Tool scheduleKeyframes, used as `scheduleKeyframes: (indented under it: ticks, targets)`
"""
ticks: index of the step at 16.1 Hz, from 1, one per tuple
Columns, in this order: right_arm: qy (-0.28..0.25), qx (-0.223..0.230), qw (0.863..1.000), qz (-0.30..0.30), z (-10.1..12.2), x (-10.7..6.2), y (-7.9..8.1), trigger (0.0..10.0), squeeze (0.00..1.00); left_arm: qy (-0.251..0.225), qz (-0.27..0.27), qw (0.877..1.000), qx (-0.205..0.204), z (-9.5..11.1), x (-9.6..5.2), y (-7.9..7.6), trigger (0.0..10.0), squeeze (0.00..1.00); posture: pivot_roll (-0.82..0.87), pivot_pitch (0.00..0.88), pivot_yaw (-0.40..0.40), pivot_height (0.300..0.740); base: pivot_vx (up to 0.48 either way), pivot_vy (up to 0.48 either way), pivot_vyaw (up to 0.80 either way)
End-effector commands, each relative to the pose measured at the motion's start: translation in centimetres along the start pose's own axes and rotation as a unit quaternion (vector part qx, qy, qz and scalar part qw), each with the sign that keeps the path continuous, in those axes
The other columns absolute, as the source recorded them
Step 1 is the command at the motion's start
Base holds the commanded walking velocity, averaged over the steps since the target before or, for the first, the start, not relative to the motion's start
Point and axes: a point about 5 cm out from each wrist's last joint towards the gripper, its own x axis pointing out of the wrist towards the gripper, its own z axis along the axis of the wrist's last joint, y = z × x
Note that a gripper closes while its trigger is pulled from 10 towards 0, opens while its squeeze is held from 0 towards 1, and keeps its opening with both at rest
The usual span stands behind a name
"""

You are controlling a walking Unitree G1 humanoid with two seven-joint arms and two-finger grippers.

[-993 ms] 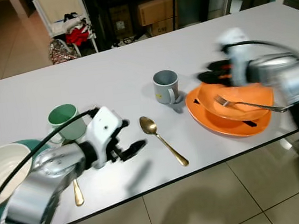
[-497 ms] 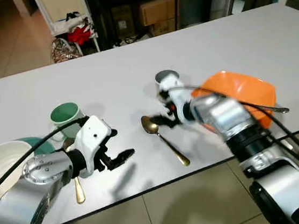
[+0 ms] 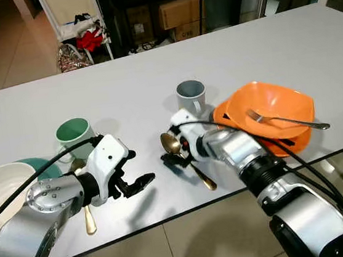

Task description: Setting the table

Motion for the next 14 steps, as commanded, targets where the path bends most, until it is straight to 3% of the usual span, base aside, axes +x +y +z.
scheduleKeyframes:
  ticks: [1, 2, 3, 4, 5, 14]
  targets:
    - [0.037, -0.032, 0.999, -0.005, -0.9, 0.4, 0.2, 10.0, 0.0, 0.005, -0.004, 1.0, 0.007, 0.1, -0.1, -0.1, 10.0, 0.07, 0.1, 0.0, 0.067, 0.74, 0.0, 0.0, 0.0]
    - [0.046, -0.042, 0.998, -0.006, -1.2, 0.5, 0.2, 10.0, 0.0, 0.005, -0.004, 1.0, 0.006, 0.1, -0.1, -0.1, 10.0, 0.07, 0.1, 0.0, 0.067, 0.74, 0.0, 0.0, 0.0]
    - [0.065, -0.037, 0.997, -0.004, -1.9, 0.6, 0.3, 7.8, 0.0, 0.005, -0.006, 1.0, 0.006, 0.1, -0.1, -0.2, 10.0, 0.07, 0.1, 0.0, 0.067, 0.74, 0.0, 0.0, 0.0]
    - [0.072, -0.035, 0.997, -0.007, -2.2, 0.7, 0.2, 2.2, 0.0, 0.005, -0.006, 1.0, 0.006, 0.2, 0.0, -0.2, 10.0, 0.07, 0.1, 0.0, 0.069, 0.74, 0.0, 0.0, 0.0]
    - [0.076, -0.032, 0.997, -0.008, -2.5, 0.6, 0.1, 0.0, 0.0, 0.005, -0.007, 1.0, 0.006, 0.2, 0.0, -0.2, 10.0, 0.07, 0.1, 0.0, 0.069, 0.74, 0.0, 0.0, 0.0]
    - [0.081, -0.003, 0.997, -0.006, -3.7, -1.0, -1.0, 0.0, 0.0, -0.003, -0.02, 1.0, 0.006, 0.6, 0.7, -0.4, 10.0, 0.07, 0.07, 0.0, 0.086, 0.74, 0.0, 0.0, 0.0]
